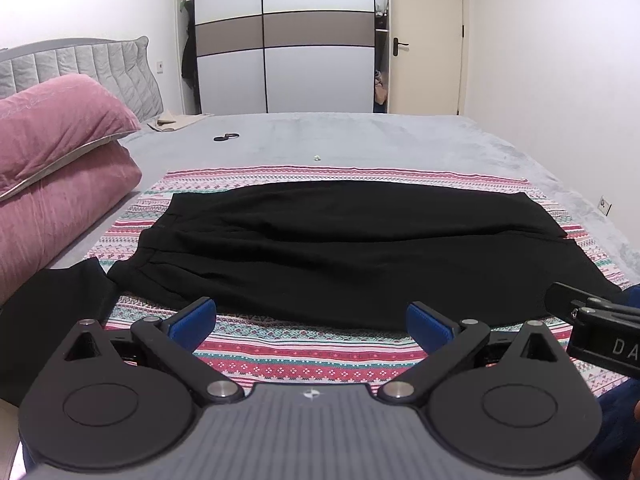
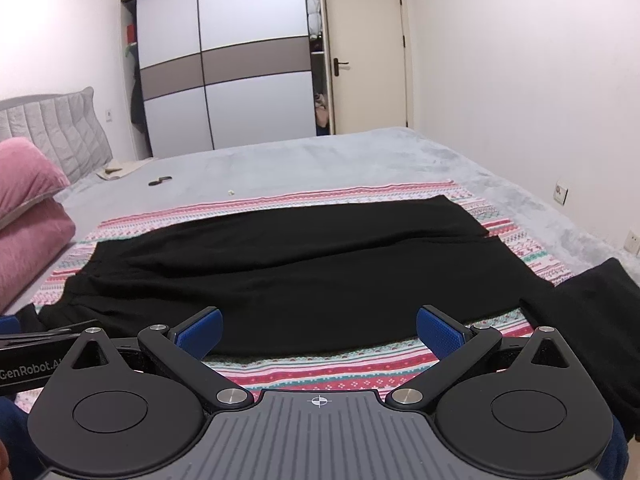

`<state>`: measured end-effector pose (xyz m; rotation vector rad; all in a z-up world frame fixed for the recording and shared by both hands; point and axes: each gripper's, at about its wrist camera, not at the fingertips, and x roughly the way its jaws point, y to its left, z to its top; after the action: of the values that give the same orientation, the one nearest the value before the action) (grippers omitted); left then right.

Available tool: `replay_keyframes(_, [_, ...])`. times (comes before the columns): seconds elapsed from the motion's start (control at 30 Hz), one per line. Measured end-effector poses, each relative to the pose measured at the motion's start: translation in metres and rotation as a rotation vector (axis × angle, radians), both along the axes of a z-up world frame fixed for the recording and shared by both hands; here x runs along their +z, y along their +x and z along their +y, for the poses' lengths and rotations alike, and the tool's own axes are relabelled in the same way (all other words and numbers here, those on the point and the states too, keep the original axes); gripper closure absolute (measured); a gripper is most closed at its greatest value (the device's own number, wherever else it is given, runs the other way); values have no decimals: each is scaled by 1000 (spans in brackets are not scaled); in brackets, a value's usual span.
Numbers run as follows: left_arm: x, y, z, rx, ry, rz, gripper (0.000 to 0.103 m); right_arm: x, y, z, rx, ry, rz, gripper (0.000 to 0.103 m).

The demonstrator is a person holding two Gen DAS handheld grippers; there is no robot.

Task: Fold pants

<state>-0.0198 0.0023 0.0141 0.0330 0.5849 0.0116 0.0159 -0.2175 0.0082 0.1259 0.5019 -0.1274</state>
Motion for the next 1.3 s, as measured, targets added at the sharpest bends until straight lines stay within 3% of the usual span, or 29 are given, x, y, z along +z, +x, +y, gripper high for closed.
replay_keyframes(1.3, [-14, 12, 1, 6, -18, 64, 0, -11, 11, 2, -12, -32, 38, 0])
